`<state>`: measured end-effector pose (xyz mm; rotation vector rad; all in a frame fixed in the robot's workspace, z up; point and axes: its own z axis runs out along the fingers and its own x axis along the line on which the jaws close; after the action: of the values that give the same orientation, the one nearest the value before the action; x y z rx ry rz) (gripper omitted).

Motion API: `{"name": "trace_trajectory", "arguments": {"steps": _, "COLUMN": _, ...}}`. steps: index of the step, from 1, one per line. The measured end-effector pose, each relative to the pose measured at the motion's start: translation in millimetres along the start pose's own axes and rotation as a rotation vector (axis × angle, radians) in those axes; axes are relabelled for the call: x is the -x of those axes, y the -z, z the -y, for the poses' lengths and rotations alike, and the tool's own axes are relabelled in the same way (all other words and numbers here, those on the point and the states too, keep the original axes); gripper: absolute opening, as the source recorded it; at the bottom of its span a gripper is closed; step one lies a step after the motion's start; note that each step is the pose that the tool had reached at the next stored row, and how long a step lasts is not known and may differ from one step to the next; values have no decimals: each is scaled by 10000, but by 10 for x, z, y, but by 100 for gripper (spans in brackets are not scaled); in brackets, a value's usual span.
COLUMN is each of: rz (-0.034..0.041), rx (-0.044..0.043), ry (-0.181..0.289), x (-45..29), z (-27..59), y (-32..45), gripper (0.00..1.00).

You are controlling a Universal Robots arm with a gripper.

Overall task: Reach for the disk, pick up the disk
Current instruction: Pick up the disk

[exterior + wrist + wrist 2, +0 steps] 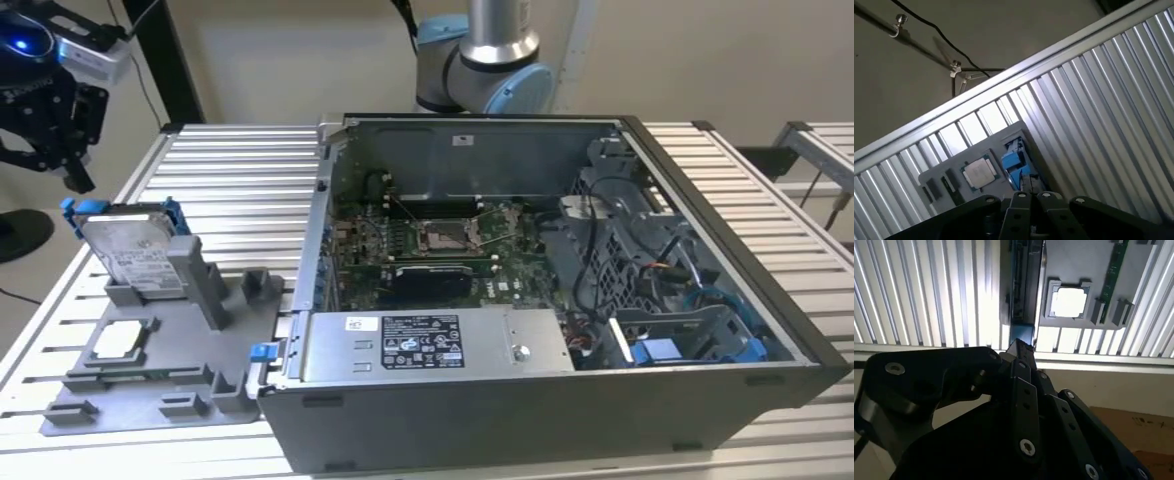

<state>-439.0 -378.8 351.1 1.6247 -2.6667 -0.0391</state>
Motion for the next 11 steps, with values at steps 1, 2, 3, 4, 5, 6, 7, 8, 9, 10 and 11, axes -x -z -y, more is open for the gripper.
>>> {"name": "trace_trajectory", "arguments": {"steps": 1, "rz": -6, "rx": -1, "ry": 169, "x": 0, "z": 0, "y": 0, "gripper": 0}}
{"name": "trace_trajectory", "arguments": {"steps": 2, "rz": -13, "rx": -2, "ry": 358, "x": 1, "z": -1, "y": 0, "gripper": 0}}
{"name": "trace_trajectory", "arguments": {"steps": 3, "rz": -20, "rx": -3, "ry": 536, "x": 2, "z": -1, "y": 0, "gripper": 0}}
{"name": "trace_trajectory", "arguments": {"steps": 4, "rz": -26, "rx": -5, "ry": 727, "x": 2, "z": -1, "y": 0, "gripper": 0}}
{"name": "trace_trajectory", "arguments": {"steps": 5, "rz": -32, "rx": -6, "ry": 896, "x": 2, "z": -1, "y": 0, "gripper": 0}}
{"name": "trace_trajectory", "arguments": {"steps": 6, "rz": -38, "rx": -6, "ry": 1082, "x": 2, "z": -1, "y": 0, "gripper": 0}}
{"name": "trace_trajectory", "arguments": {"steps": 7, "rz": -45, "rx": -6, "ry": 1260, "x": 2, "z": -1, "y": 0, "gripper": 0}}
{"name": "trace_trajectory", "arguments": {"steps": 8, "rz": -50, "rx": -7, "ry": 1440, "x": 2, "z": -1, "y": 0, "gripper": 0}}
{"name": "trace_trajectory", "arguments": {"steps": 9, "rz": -55, "rx": -8, "ry": 1632, "x": 3, "z": -1, "y": 0, "gripper": 0}}
{"name": "trace_trajectory", "arguments": {"steps": 10, "rz": -61, "rx": -9, "ry": 1810, "x": 3, "z": -1, "y": 0, "gripper": 0}}
{"name": "trace_trajectory", "arguments": {"steps": 11, "rz": -67, "rx": -9, "ry": 1985, "x": 3, "z": -1, "y": 0, "gripper": 0}}
